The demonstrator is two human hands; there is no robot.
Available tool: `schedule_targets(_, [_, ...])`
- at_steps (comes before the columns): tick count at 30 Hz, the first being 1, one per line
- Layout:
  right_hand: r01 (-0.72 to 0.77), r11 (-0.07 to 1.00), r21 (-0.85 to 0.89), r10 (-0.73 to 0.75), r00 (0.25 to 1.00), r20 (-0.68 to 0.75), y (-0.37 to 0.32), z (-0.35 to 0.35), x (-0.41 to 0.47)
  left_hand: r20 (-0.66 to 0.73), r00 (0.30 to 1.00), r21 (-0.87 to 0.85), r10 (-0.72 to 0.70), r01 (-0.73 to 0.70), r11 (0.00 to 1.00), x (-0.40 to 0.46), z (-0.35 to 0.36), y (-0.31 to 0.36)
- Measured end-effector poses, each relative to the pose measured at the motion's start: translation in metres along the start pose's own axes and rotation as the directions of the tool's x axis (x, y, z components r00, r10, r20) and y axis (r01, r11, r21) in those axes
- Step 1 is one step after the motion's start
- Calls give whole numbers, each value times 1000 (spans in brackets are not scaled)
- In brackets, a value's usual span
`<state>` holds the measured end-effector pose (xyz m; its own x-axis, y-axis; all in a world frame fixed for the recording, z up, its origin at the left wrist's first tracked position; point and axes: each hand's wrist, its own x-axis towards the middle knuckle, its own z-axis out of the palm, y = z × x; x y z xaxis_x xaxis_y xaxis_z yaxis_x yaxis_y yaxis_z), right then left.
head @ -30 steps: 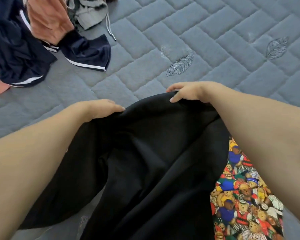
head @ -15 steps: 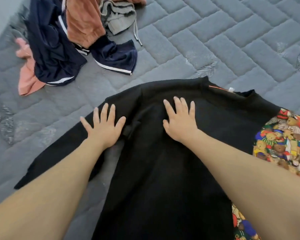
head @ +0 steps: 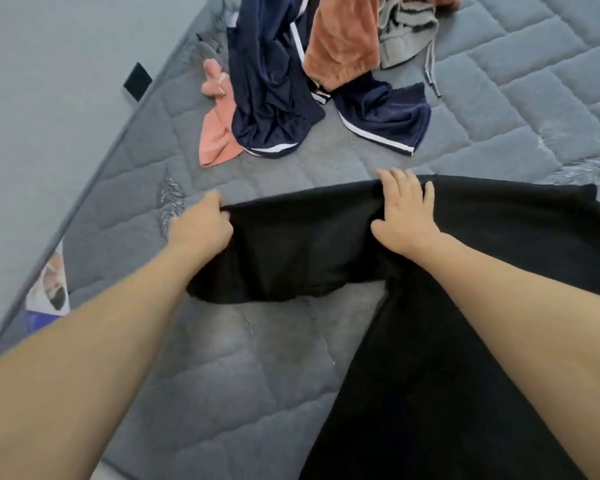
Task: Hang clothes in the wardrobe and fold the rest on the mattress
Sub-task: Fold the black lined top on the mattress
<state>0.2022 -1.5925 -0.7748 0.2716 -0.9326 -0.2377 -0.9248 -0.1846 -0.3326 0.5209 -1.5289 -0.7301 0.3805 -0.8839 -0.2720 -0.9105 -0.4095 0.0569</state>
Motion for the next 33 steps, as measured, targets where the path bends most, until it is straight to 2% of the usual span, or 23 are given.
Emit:
schedule_targets(1, [14, 999, -49, -13, 1000, 23, -1, 1, 1, -152, 988, 90, -10, 24, 996, 19, -18, -2])
schedule_targets(2, [39, 994, -99, -35, 999, 32, 0, 3, -1, -244, 970, 171, -22, 66, 983, 35, -33, -2])
schedule_targets(4, [67, 984, -166, -65, 998, 20, 3, 8, -8, -286, 954, 172, -85, 138, 975, 53, -43, 11])
schedule_targets(6, [15, 979, -205, -17, 1000, -8, 15, 14, -17, -206, 977, 75, -46, 63, 995, 46, -26, 42])
schedule_targets(8, [-115, 965, -235, 113, 993, -20, 36, 20, -27, -73, 986, -33, 150, -153, 988, 19, 9, 83])
schedule_targets(10, [-261, 940, -222, 259, 965, -38, 65, 27, -39, 86, 928, -77, 363, -357, 931, -12, 48, 116])
schedule_targets(12, [-328, 925, -191, 320, 945, -73, 87, 33, -48, 219, 864, -32, 452, -457, 889, -29, 82, 128])
schedule_targets(16, [-258, 941, -220, 230, 963, -142, 99, 46, -47, 226, 893, 130, 390, -424, 896, -17, 117, 121])
schedule_targets(20, [-230, 947, -223, 200, 969, -147, 104, 43, -43, 288, 917, 218, 278, -345, 913, -16, 108, 139])
schedule_targets(21, [-211, 954, -211, 185, 973, -140, 106, 40, -45, 264, 935, 195, 238, -294, 936, -26, 104, 152])
schedule_targets(23, [-141, 973, -181, 119, 985, -126, 111, 34, -52, 174, 950, 6, 260, -265, 964, -57, 99, 186])
schedule_targets(24, [-102, 979, -177, 81, 989, -124, 116, 33, -60, 124, 935, -106, 333, -322, 941, -76, 100, 200])
schedule_targets(25, [-74, 982, -172, 53, 991, -126, 122, 32, -70, 100, 890, -150, 445, -429, 891, -98, 105, 208])
schedule_targets(27, [-73, 986, -152, 53, 990, -132, 142, 30, -98, 164, 756, 22, 634, -645, 764, -131, 121, 205])
schedule_targets(28, [-91, 986, -143, 73, 989, -127, 154, 29, -116, 224, 744, 141, 629, -663, 735, -138, 128, 195])
schedule_targets(31, [-191, 967, -165, 175, 978, -110, 205, 23, -183, 207, 867, 299, 453, -497, 814, -144, 136, 183])
schedule_targets(33, [-356, 919, -167, 342, 934, -106, 248, 18, -239, 146, 915, 318, 376, -403, 858, -159, 136, 207])
